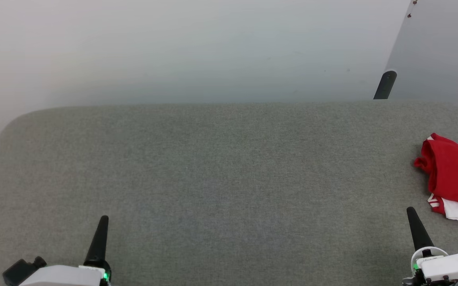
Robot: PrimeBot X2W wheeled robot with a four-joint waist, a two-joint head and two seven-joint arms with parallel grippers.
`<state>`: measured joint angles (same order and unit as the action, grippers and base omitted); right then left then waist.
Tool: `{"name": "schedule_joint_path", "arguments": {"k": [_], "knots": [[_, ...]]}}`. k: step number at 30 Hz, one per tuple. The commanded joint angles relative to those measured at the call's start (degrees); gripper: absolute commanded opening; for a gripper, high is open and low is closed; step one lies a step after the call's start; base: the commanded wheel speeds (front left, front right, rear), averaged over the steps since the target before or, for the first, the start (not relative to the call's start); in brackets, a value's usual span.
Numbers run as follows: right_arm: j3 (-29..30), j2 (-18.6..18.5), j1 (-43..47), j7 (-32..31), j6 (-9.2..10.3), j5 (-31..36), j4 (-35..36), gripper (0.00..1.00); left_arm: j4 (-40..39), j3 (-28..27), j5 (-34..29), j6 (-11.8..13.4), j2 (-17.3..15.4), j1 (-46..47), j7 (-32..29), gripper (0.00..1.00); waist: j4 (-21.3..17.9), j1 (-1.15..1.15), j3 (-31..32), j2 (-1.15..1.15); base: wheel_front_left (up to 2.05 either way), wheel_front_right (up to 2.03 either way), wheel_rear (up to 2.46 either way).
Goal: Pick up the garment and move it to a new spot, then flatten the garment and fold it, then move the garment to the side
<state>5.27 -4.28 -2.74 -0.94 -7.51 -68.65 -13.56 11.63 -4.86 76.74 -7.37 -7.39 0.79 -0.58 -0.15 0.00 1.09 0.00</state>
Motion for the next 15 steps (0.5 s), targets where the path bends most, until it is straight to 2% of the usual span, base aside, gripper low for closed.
{"name": "schedule_joint_path", "arguments": {"k": [1,15], "knots": [[0.3,0.1,-1.0,-0.3,0.02,-1.8,0.3,0.0,-0.2,-0.4,1.2,-0.1,0.0,1.1,-0.3,0.0,0.0,0.0,0.0,0.0,0.0,0.0,0.0],[0.7,0.5,-2.0,-2.1,0.01,-9.1,0.1,0.0,0.8,-0.8,6.1,-0.2,1.5,2.7,-2.3,0.0,0.0,0.0,-0.4,0.0,0.0,0.0,0.0]]}}
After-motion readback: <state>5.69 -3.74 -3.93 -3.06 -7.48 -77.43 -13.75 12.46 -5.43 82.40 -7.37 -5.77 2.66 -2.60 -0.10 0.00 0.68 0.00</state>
